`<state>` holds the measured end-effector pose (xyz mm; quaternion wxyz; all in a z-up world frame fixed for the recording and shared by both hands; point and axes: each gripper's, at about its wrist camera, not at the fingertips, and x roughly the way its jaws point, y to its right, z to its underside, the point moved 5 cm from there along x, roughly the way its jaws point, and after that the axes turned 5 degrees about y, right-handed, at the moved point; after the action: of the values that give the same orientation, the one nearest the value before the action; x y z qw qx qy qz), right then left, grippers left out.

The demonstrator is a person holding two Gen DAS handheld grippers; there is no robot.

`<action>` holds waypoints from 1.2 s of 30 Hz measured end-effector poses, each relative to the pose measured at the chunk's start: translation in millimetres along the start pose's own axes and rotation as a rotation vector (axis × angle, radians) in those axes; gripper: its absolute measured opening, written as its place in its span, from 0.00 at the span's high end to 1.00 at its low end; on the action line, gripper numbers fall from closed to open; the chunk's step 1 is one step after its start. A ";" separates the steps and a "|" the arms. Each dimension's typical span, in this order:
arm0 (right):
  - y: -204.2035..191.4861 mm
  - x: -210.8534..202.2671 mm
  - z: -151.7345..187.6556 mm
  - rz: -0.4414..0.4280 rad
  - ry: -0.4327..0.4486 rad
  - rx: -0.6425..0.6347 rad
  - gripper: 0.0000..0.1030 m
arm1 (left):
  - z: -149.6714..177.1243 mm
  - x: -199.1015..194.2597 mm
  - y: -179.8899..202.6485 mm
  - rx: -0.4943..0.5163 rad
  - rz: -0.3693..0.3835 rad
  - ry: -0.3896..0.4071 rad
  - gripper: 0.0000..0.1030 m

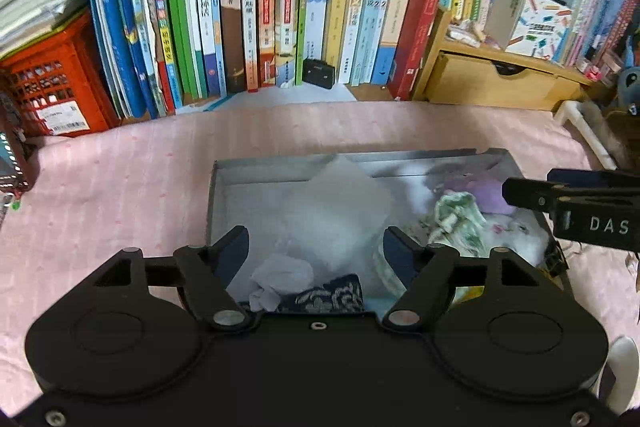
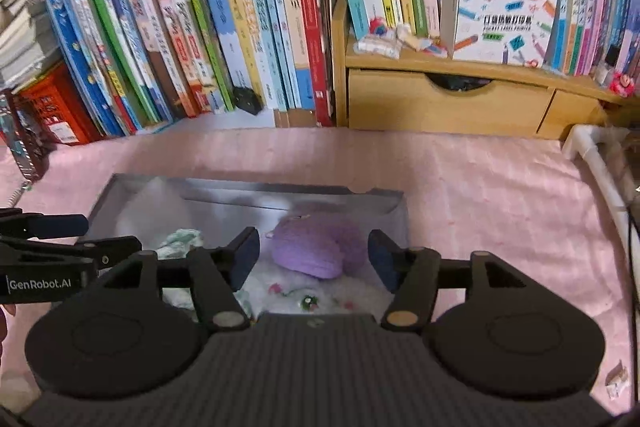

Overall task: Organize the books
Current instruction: 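Withdraw both open tools up from the tray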

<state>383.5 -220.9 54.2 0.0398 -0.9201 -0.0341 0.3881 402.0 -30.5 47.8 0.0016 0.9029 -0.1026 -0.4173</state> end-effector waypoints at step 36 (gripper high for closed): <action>-65.5 -182.8 93.9 -0.150 0.440 -0.202 0.14 | 117.2 -174.8 -17.9 0.017 0.071 0.294 0.21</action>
<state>186.8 -168.5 125.4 -0.0170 -0.9767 -0.1312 0.1689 206.7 29.3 101.6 0.0234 0.9501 -0.1366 -0.2795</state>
